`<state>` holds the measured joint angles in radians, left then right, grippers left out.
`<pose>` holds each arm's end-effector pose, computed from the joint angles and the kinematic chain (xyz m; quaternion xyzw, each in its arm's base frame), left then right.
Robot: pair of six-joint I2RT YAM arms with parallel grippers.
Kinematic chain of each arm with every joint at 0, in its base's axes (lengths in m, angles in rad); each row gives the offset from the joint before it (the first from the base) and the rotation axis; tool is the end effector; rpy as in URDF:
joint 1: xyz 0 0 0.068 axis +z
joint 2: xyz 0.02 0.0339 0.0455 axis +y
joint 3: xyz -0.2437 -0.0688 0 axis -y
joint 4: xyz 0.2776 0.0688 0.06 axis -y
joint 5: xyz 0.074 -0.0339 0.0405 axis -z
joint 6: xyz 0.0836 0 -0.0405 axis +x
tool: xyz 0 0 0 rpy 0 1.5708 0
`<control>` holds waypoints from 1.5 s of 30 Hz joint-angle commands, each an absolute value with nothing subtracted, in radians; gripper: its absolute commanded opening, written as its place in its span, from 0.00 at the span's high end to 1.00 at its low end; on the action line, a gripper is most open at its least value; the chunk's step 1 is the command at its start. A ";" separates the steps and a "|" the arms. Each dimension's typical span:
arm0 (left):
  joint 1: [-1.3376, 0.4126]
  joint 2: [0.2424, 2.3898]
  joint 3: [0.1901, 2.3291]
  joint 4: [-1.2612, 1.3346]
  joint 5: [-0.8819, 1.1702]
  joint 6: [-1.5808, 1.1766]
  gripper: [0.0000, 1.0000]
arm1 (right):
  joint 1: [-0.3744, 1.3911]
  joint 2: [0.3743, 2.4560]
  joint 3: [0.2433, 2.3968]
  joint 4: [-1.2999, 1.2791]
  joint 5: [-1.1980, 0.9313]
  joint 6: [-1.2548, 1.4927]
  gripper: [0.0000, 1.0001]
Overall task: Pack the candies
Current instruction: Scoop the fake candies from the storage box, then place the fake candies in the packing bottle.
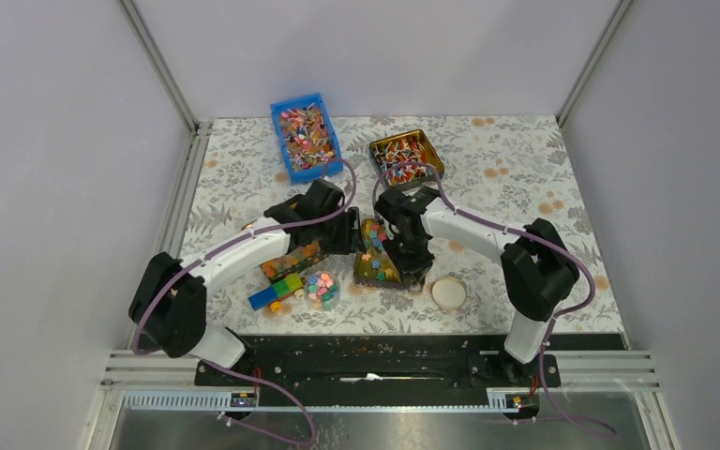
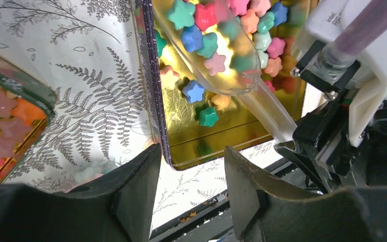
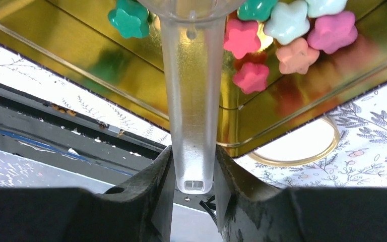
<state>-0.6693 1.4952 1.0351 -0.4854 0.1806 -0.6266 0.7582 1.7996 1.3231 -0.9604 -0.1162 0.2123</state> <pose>0.2796 -0.2404 0.1603 0.0480 0.9468 -0.2533 0.1925 0.2623 0.2618 0.1212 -0.2723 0.9582 0.0824 0.0321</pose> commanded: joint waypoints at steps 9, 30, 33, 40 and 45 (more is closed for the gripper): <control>-0.558 1.228 0.916 -0.452 0.215 -0.653 0.45 | 0.779 1.607 1.276 -1.048 -0.078 0.169 1.00; -0.420 0.838 0.699 -0.509 0.193 -0.611 0.31 | 0.944 1.433 1.325 -1.228 -0.133 0.148 1.00; -0.419 0.819 0.695 -0.518 0.189 -0.614 0.30 | 0.972 1.430 1.344 -1.246 -0.151 0.142 1.00; -0.416 0.806 0.696 -0.542 0.170 -0.593 0.28 | 1.045 1.470 1.420 -1.281 -0.207 0.124 1.00; -0.416 0.790 0.711 -0.580 0.139 -0.575 0.27 | 1.079 1.528 1.458 -1.291 -0.260 0.121 1.00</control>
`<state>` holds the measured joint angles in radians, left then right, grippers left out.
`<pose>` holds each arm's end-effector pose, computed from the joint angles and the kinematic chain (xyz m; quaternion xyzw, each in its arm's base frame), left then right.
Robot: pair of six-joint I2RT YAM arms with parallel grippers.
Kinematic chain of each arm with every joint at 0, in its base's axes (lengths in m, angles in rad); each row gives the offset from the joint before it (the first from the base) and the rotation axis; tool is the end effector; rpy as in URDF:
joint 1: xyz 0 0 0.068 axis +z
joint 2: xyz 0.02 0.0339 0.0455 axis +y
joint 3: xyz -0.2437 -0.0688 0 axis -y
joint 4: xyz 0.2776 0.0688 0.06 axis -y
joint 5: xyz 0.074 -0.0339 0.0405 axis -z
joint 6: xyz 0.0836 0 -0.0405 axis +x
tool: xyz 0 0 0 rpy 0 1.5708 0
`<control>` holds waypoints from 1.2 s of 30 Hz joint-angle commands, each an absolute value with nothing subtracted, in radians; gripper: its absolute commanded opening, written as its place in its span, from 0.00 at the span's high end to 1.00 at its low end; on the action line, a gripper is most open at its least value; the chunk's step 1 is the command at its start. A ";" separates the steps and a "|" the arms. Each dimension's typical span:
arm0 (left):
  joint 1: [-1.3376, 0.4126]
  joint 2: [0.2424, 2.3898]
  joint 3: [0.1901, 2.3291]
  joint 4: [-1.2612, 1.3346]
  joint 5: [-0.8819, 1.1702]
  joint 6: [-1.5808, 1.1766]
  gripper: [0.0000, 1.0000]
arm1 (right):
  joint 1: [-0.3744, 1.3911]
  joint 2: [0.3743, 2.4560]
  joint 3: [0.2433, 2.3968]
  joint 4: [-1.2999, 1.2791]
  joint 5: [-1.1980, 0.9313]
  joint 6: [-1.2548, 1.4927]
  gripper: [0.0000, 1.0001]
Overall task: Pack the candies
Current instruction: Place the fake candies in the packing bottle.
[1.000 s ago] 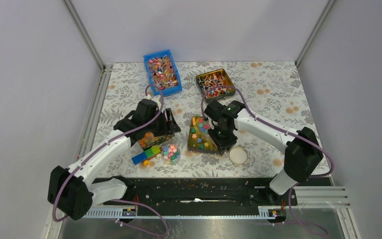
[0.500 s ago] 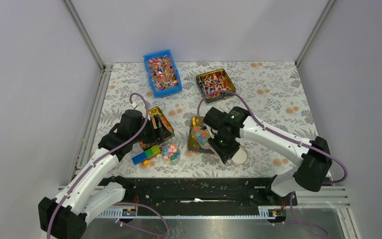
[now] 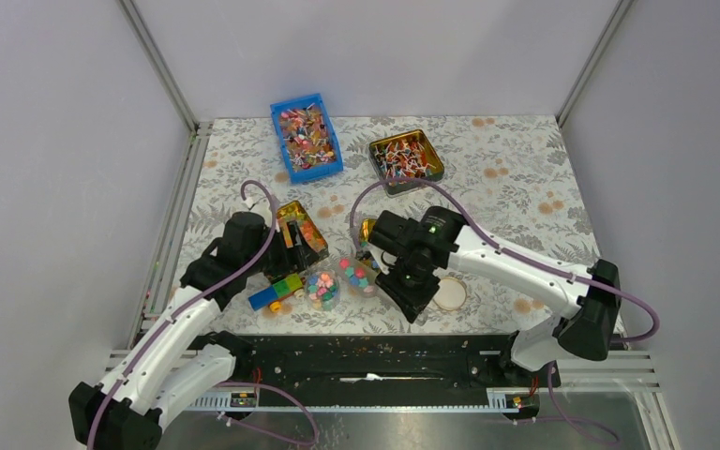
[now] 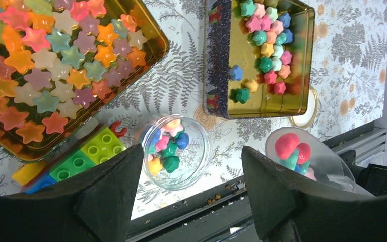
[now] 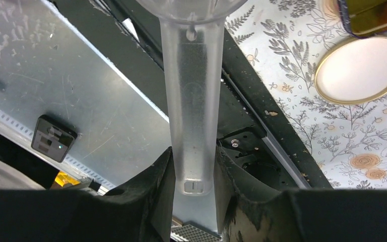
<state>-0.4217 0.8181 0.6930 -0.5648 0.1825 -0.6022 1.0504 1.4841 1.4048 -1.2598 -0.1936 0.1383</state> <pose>0.2281 -0.1190 0.2168 -0.0425 0.9006 -0.2798 0.3298 0.1433 0.2823 0.2422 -0.4454 0.8827 0.1440 0.0416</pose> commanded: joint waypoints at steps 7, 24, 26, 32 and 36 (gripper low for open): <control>-0.416 0.764 0.705 -0.603 0.121 -0.567 0.26 | 1.093 1.614 1.479 -1.282 -0.333 0.085 1.00; -0.416 0.768 0.662 -0.617 0.148 -0.564 0.26 | 1.089 1.853 1.681 -1.416 -0.425 0.110 1.00; -0.416 0.763 0.657 -0.615 0.150 -0.567 0.26 | 1.086 1.863 1.685 -1.422 -0.424 0.124 1.00; -0.416 0.755 0.637 -0.606 0.165 -0.578 0.26 | 1.076 1.895 1.716 -1.449 -0.463 0.151 1.00; -0.416 0.749 0.630 -0.606 0.170 -0.581 0.26 | 1.069 1.915 1.736 -1.463 -0.508 0.157 1.00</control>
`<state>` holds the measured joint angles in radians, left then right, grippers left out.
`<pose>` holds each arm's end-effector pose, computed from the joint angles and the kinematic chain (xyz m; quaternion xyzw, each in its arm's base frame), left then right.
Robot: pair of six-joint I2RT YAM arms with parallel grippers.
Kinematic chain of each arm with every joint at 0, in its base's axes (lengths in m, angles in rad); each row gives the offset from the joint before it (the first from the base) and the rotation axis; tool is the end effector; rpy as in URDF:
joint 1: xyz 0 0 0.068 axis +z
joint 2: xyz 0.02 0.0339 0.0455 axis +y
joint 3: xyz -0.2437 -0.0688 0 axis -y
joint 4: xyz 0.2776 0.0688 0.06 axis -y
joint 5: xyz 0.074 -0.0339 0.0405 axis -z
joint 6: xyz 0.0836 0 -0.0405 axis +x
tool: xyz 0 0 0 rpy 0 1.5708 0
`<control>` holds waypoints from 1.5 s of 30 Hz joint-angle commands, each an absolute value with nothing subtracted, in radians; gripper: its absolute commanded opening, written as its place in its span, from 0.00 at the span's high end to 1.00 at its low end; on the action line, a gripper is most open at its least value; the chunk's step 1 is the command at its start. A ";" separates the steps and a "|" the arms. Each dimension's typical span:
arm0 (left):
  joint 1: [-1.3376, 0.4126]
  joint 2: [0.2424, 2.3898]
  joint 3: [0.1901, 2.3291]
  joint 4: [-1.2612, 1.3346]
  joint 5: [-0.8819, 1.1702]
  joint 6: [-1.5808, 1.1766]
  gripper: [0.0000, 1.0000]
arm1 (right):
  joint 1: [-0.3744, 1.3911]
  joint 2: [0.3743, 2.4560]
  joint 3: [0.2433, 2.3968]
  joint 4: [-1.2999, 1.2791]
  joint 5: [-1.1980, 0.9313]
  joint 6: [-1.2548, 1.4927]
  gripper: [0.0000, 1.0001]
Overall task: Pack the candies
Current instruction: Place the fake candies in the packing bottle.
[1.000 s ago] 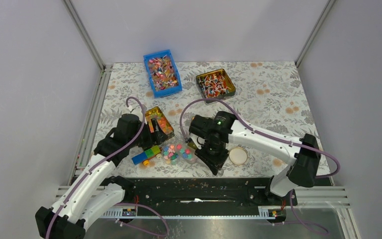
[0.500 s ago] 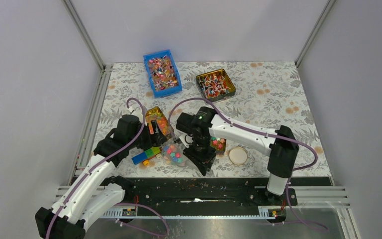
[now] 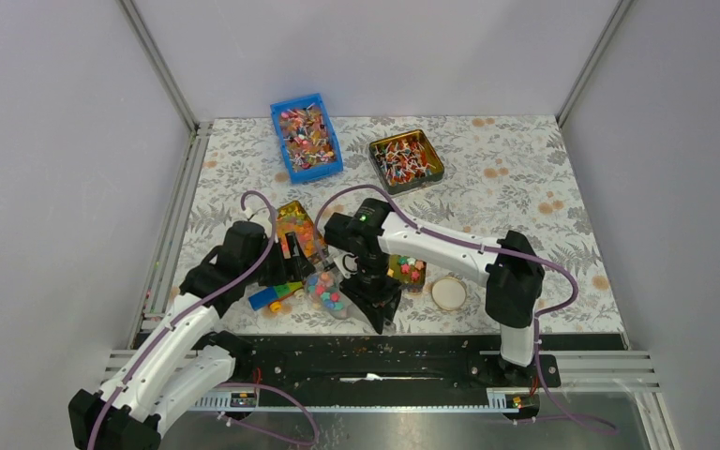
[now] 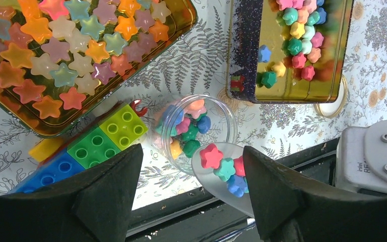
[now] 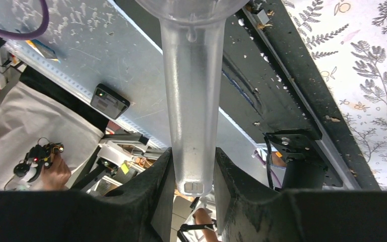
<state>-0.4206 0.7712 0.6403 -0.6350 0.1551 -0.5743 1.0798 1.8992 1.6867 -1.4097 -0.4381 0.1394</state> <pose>0.2149 -0.1103 0.1981 -0.0402 0.9170 -0.2490 0.3092 0.1455 0.3473 0.1948 0.4371 -0.8724 -0.1637 0.1449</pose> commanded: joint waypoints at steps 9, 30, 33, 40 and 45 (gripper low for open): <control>-0.416 0.736 0.628 -0.611 0.169 -0.583 0.26 | 1.043 1.929 1.728 -1.479 -0.596 0.188 1.00; -0.416 0.733 0.623 -0.606 0.173 -0.581 0.26 | 0.951 1.976 1.684 -1.454 -0.858 0.174 1.00; -0.416 0.735 0.623 -0.606 0.173 -0.581 0.26 | 0.949 1.980 1.686 -1.453 -0.855 0.181 1.00; -0.416 0.742 0.626 -0.606 0.173 -0.576 0.26 | 0.948 1.981 1.687 -1.435 -0.870 0.218 1.00; -0.416 0.746 0.630 -0.604 0.172 -0.570 0.26 | 0.948 1.970 1.676 -1.439 -0.859 0.224 1.00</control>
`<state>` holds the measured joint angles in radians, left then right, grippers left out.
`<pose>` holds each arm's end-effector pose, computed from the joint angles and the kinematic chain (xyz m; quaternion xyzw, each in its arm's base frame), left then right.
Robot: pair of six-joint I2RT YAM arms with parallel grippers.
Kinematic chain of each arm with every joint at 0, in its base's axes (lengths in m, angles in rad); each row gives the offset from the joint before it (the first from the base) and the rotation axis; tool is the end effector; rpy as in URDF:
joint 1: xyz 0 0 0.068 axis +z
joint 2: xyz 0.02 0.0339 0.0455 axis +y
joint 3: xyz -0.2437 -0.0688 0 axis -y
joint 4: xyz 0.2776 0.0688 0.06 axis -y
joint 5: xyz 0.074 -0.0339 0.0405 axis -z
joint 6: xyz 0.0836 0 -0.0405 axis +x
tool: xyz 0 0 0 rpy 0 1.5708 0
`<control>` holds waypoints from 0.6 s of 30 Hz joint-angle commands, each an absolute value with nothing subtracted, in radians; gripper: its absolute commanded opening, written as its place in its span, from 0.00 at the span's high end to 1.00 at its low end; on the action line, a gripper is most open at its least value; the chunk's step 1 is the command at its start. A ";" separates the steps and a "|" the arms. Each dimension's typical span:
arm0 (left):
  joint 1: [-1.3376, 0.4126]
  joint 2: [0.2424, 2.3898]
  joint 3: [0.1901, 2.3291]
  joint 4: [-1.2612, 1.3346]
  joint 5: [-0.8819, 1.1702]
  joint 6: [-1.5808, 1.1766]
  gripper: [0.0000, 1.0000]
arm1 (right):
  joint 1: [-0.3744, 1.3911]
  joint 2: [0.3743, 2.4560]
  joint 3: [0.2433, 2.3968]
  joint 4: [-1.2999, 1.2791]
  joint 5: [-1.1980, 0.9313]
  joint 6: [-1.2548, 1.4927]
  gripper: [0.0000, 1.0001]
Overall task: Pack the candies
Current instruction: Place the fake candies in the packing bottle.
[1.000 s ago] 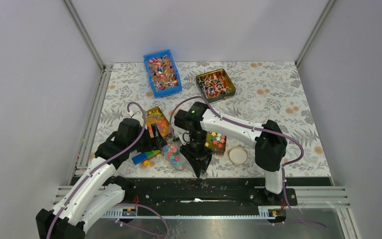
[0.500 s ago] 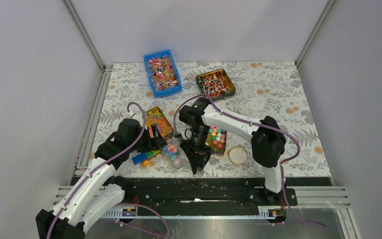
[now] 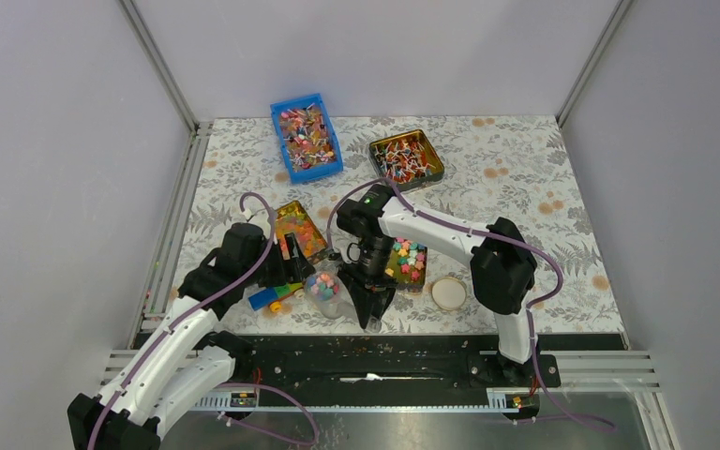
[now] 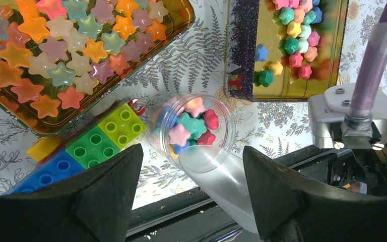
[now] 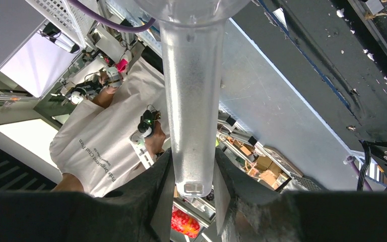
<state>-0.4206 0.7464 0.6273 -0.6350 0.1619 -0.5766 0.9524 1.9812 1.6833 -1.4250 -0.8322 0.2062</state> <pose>0.2117 -0.1094 0.1984 -0.0393 0.9145 -0.2544 0.3121 0.1702 0.3459 0.1841 0.3038 -0.8605 -0.2992 0.2788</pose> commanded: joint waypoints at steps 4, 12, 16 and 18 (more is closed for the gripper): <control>-0.416 0.757 0.639 -0.605 0.173 -0.563 0.26 | 0.948 1.951 1.670 -1.448 -0.825 0.221 1.00; -0.416 0.822 0.700 -0.597 0.201 -0.542 0.26 | 0.936 1.846 1.682 -1.413 -0.675 0.202 1.00; -0.416 0.877 0.736 -0.559 0.243 -0.545 0.26 | 0.896 1.772 1.661 -1.372 -0.617 0.225 1.00; -0.417 0.910 0.748 -0.535 0.273 -0.554 0.27 | 0.870 1.743 1.654 -1.368 -0.582 0.225 1.00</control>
<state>-0.4206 0.8700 0.6846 -0.6243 0.2039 -0.5579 0.9218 1.8397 1.6627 -1.3773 -0.6662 0.2119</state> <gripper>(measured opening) 0.741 0.363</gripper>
